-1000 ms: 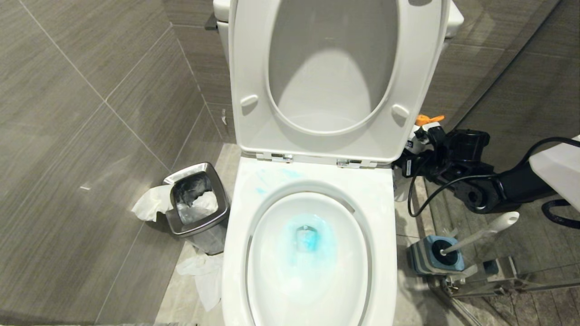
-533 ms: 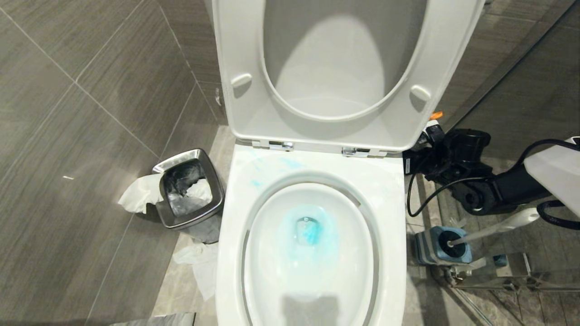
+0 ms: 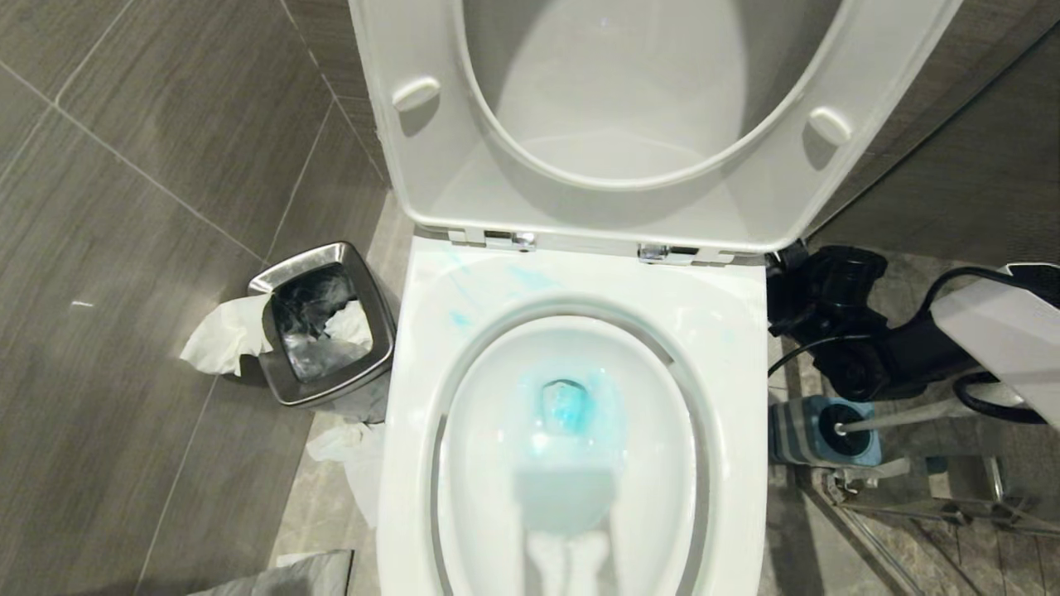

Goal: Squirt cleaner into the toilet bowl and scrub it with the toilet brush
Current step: Place the cleaning agent on the floor

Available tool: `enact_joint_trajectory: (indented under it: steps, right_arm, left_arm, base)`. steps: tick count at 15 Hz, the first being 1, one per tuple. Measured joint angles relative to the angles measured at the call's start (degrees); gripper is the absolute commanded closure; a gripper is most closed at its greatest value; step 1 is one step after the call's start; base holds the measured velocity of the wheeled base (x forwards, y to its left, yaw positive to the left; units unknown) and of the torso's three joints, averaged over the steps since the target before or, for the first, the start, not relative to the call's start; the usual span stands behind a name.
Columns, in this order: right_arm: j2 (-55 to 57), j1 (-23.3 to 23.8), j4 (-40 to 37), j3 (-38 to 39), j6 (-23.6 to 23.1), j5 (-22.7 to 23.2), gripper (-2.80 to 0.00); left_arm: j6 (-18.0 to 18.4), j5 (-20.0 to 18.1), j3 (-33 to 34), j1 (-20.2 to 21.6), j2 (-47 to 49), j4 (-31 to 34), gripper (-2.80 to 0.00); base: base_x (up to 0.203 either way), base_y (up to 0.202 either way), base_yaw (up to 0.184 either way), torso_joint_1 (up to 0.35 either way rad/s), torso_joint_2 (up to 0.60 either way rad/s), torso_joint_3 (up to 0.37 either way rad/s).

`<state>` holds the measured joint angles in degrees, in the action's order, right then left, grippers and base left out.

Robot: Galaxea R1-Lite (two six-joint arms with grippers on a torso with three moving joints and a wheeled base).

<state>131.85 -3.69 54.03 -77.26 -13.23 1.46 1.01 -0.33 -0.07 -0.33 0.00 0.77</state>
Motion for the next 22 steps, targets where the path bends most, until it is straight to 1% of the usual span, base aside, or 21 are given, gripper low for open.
enact_joint_trajectory:
  steps: [3,8,15,19,22]
  right_arm:
    - [1.0,0.1,0.5,-1.2,0.4,0.1,0.0]
    - [3.7,0.2,0.6,-6.9,0.5,-0.2,0.0]
    - [6.9,0.2,0.4,-12.2,0.6,-0.1,0.0]
    - [7.3,0.2,0.5,-16.1,0.9,-0.9,0.0]
    - [7.3,0.2,1.0,-16.8,2.1,-1.1,0.0]
  left_arm:
    - [0.0,-0.1,0.0,0.0,0.0,0.0,0.0]
    - [0.0,-0.1,0.0,0.0,0.0,0.0,0.0]
    - [0.1,-0.1,0.0,0.0,0.0,0.0,0.0]
    - [-1.0,0.0,0.0,0.0,0.0,-0.1,0.0]
    - [-1.0,0.1,0.1,0.0,0.0,-0.1,0.0]
  base:
    - [0.0,0.0,0.0,0.005,0.01,-0.065]
    - [0.0,0.0,0.0,0.0,0.0,-0.013]
    - [0.0,0.0,0.0,-0.001,0.0,-0.15]
    - [0.0,0.0,0.0,0.001,0.0,-0.012]
    - [0.0,0.0,0.0,0.0,0.0,0.0]
